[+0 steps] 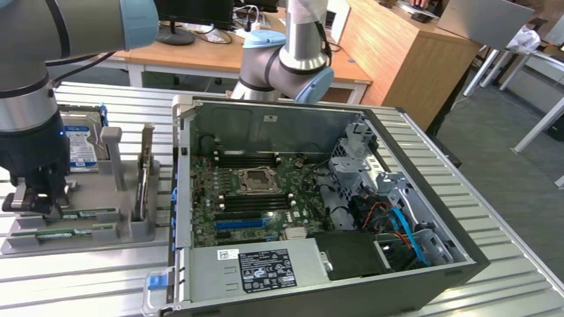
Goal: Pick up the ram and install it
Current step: 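Pick up the ram and move it above insertion slot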
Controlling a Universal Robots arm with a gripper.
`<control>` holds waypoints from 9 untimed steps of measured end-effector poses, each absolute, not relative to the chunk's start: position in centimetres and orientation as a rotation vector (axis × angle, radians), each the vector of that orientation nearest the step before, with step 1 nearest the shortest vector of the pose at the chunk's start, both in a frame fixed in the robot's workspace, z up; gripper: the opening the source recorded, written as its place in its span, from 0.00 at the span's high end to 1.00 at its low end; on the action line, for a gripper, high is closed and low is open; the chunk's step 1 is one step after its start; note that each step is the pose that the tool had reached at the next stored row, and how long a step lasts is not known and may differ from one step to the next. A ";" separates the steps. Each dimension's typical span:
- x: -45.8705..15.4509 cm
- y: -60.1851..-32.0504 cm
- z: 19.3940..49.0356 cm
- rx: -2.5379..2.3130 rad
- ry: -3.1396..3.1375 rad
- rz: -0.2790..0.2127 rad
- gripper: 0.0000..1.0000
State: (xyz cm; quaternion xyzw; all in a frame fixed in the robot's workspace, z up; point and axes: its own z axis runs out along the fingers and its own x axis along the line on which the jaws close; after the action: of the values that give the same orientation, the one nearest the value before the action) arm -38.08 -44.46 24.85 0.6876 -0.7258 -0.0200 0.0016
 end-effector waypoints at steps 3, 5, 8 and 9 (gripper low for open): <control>-38.1 -44.5 24.7 2.165 -2.271 -0.063 0.70; -38.1 -44.5 24.7 2.170 -2.266 -0.063 0.70; -38.1 -44.5 24.5 2.184 -2.253 -0.063 0.70; -38.1 -44.5 24.4 2.186 -2.250 -0.063 0.70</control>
State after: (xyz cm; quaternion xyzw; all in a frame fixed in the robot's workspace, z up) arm -38.08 -44.46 24.44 0.6967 -0.7170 -0.0199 0.0019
